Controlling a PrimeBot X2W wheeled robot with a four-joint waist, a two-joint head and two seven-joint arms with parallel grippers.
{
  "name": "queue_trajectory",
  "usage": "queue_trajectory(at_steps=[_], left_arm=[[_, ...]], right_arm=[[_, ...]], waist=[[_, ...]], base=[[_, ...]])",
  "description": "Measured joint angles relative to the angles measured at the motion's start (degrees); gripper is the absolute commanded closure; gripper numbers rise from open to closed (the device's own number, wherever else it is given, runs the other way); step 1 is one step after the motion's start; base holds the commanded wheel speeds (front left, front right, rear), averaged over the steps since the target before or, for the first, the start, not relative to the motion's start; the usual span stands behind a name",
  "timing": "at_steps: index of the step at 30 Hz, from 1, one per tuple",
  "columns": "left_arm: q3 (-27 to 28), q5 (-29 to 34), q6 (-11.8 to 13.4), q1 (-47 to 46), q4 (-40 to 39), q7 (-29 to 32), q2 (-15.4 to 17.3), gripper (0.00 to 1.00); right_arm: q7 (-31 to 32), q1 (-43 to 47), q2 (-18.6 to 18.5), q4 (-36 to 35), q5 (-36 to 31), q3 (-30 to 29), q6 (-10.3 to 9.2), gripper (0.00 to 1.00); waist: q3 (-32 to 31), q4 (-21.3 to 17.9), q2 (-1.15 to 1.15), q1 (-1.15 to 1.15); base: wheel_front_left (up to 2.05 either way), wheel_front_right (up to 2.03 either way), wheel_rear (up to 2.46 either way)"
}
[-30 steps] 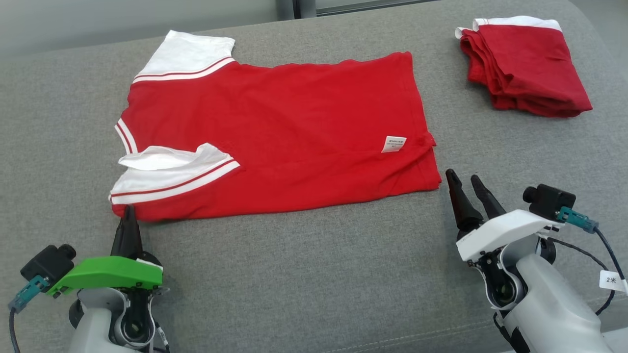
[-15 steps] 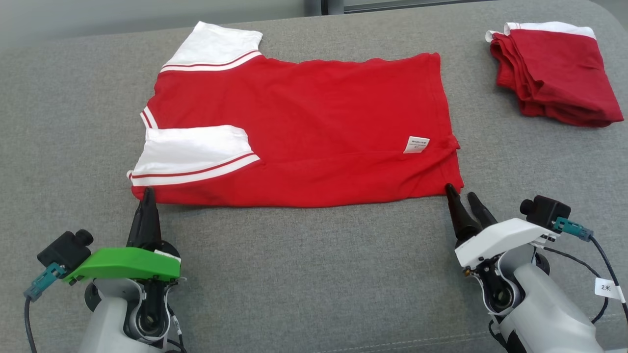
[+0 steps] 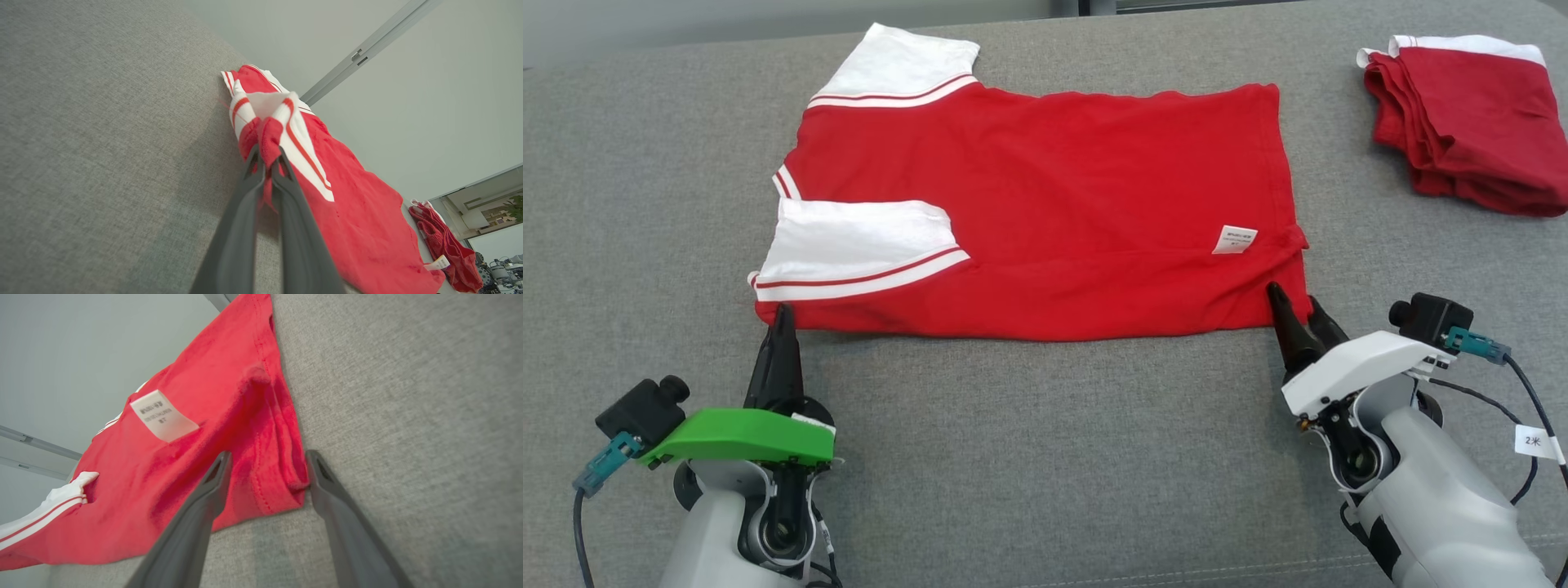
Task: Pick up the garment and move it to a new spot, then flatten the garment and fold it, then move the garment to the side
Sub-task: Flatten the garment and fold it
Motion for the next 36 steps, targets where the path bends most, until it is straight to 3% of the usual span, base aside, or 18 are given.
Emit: queue_trajectory(at_steps=[1, 19, 36], left_arm=[[0.0, 0.0, 0.0, 0.0, 0.0, 0.0, 0.0, 1.0], [2.4, 0.0, 0.1, 1.9, -3.3, -0.1, 0.0, 1.0], [5.8, 0.7, 2.5, 13.5, -12.5, -0.2, 0.0, 1.0]], right_arm=[[0.0, -0.1, -0.1, 0.0, 0.0, 0.2, 0.0, 1.0], [-1.7, -0.3, -1.5, -3.5, 0.0, 2.8, 0.0, 1.0], [-2.6, 9.7, -6.1, -13.4, 1.2, 4.1, 0.08, 1.0]], waist=[[0.0, 0.1, 0.0, 0.0], [-1.4, -1.1, 0.0, 0.0], [-5.4, -2.4, 0.0, 0.0]], base=[[0.0, 0.0, 0.0], [0.0, 0.0, 0.0], [0.0, 0.0, 0.0]])
